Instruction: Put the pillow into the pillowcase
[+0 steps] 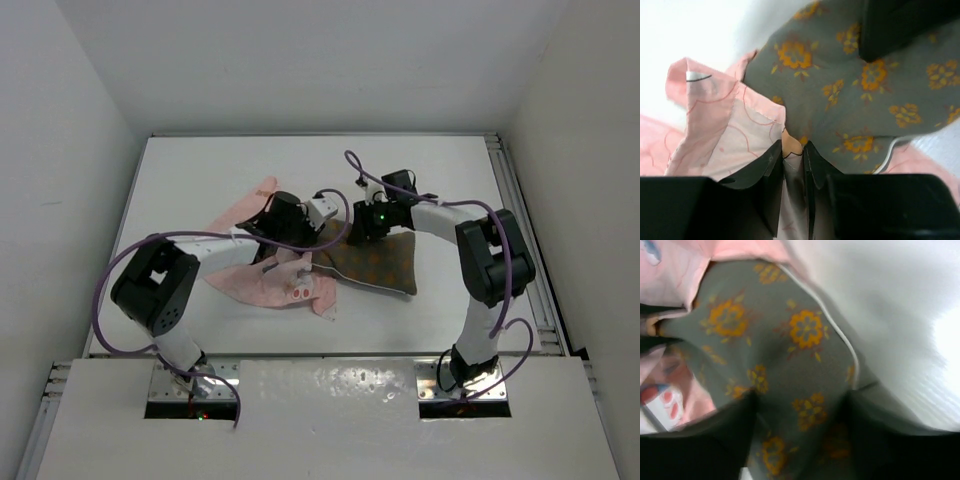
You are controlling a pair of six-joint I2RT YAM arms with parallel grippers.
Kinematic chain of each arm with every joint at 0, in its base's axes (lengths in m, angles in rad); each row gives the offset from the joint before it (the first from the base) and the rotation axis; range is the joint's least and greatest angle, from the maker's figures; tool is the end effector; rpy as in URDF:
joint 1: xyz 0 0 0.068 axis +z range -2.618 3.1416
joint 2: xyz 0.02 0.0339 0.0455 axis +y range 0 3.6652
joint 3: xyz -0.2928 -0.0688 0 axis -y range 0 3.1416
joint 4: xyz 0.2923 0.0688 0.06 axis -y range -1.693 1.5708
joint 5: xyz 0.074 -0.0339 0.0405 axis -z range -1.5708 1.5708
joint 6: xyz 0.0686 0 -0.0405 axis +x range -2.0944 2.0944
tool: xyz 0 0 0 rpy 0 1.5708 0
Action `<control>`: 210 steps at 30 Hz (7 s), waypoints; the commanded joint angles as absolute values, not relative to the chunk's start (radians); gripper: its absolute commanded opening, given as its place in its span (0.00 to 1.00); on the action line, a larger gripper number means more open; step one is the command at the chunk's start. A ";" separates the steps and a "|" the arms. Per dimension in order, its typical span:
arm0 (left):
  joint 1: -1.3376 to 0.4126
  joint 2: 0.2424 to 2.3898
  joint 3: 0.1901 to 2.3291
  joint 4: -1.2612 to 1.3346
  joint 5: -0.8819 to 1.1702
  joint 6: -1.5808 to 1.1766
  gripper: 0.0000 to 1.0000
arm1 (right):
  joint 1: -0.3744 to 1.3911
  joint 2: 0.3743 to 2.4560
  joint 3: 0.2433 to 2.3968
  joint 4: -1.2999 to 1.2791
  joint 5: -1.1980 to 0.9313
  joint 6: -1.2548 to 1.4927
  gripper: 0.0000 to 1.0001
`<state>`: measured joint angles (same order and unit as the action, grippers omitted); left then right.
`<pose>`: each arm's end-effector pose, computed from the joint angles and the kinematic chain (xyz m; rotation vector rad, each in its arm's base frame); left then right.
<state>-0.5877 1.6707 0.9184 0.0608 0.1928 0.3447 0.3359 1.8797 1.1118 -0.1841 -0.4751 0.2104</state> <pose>0.3360 -0.2396 0.1588 1.1116 1.9796 -0.3470 0.4044 0.1744 0.1226 -0.3575 2.5369 0.8158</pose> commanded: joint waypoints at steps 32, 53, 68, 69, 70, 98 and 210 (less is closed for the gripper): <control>-0.595 1.566 1.066 -0.084 0.279 0.425 0.00 | 0.476 1.532 0.793 0.018 -0.466 0.331 0.00; -0.584 1.539 0.994 -0.032 0.264 0.509 0.23 | 0.514 1.520 0.788 -0.049 -0.426 0.345 0.00; -0.586 1.534 0.988 -0.106 0.371 0.531 0.37 | 0.514 1.502 0.781 -0.038 -0.407 0.351 0.00; -0.589 1.534 0.988 -0.135 0.377 0.540 0.40 | 0.514 1.502 0.781 -0.041 -0.407 0.351 0.00; -0.598 1.537 0.982 -0.143 0.364 0.555 0.41 | 0.512 1.502 0.778 -0.040 -0.403 0.348 0.00; -0.633 1.534 1.094 -0.063 0.434 0.449 0.00 | 0.597 1.228 0.697 0.125 -0.237 0.432 0.00; -0.597 1.429 1.010 -0.483 0.610 1.020 0.00 | 0.261 1.846 0.896 0.197 -0.403 0.756 0.00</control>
